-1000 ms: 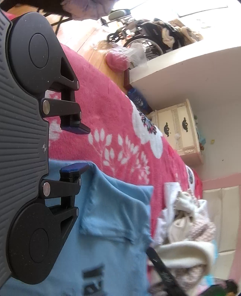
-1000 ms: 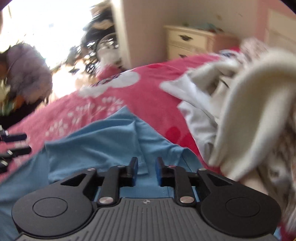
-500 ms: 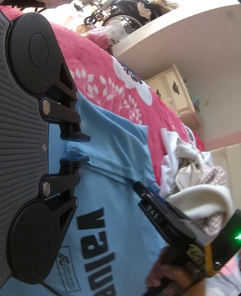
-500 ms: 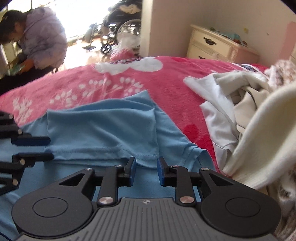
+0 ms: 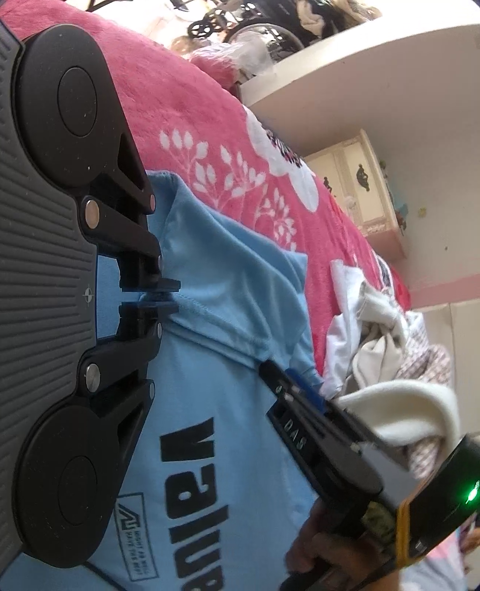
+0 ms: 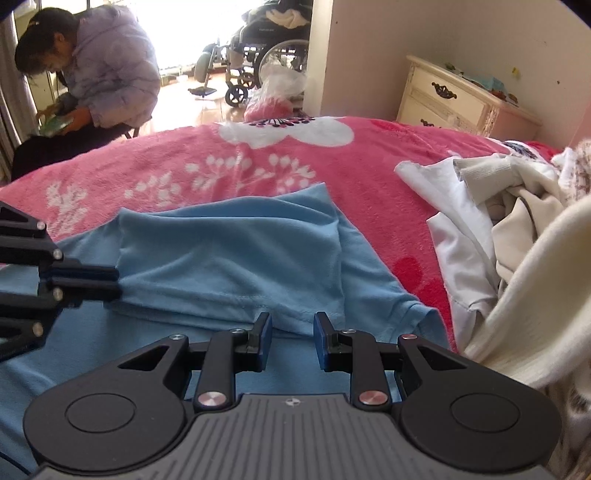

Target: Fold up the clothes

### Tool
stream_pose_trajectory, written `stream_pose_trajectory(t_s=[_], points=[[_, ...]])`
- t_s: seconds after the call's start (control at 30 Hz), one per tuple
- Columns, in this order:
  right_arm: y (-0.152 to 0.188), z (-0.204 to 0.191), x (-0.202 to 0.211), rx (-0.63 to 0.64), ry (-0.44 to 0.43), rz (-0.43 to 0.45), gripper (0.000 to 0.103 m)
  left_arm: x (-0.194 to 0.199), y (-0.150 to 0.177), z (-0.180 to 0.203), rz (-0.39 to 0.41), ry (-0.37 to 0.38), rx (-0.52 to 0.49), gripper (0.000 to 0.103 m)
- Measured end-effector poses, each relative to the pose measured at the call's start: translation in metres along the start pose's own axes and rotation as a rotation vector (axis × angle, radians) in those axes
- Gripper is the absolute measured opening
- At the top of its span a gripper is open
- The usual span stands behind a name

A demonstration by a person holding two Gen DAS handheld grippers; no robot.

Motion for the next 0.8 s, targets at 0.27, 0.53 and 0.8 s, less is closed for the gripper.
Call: stream_pose_trajectory(t_s=[0.27, 0.53, 0.8], points=[[-0.002, -0.009, -0.011, 0.039, 0.067, 0.004, 0.02, 0.012, 0.002, -0.011, 0.008, 0.035, 0.058, 0.002], [0.005, 0.005, -0.004, -0.005, 0.123, -0.008, 0.01, 0.008, 0.005, -0.016, -0.026, 0.089, 0.11, 0.002], [0.006, 0.04, 0.008, -0.365, 0.05, 0.002, 0.03, 0.015, 0.011, -0.014, -0.051, 0.203, 0.12, 0.009]])
Point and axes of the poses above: each gripper's, at about its wrist camera, not at the fingertips, and x roughly against the way its jaws point, z to its right, y to its underside, the point moved 1 cm from there along -x, roughly the way its jaws point
